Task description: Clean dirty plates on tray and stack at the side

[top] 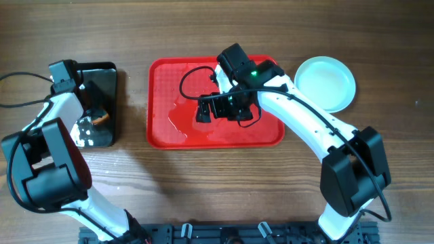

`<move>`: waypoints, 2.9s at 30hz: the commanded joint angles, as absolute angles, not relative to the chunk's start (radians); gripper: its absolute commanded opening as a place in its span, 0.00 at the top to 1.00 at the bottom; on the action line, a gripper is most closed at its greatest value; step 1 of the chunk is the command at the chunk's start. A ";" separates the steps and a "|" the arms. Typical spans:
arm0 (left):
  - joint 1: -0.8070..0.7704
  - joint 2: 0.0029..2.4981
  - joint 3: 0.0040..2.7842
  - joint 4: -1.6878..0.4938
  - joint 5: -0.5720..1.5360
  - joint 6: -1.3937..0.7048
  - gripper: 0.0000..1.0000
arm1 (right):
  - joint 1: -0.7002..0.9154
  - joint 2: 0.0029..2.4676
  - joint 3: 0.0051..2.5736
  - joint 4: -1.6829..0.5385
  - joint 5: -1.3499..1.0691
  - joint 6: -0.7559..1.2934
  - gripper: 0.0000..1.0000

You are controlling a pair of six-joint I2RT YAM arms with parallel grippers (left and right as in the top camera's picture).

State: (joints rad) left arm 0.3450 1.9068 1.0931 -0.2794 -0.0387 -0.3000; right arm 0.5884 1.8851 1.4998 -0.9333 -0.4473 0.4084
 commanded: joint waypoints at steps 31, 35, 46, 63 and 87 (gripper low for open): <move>0.344 1.710 1.066 -0.526 0.030 -0.299 0.50 | 0.598 1.881 1.497 -0.963 -0.454 0.425 0.00; 0.344 1.597 1.066 -0.536 0.030 -0.299 0.90 | 0.597 1.881 1.497 -0.965 -0.511 0.426 0.00; 0.344 1.346 1.066 -0.576 0.030 -0.299 0.00 | 0.597 1.726 1.498 -0.988 -0.544 0.421 0.01; 0.344 1.337 1.066 -0.652 0.033 -0.355 0.00 | 0.783 1.073 1.415 -1.306 0.114 0.606 0.00; 0.344 1.337 1.066 -0.652 0.033 -0.355 0.00 | 0.791 1.177 1.262 -1.288 0.121 0.668 0.00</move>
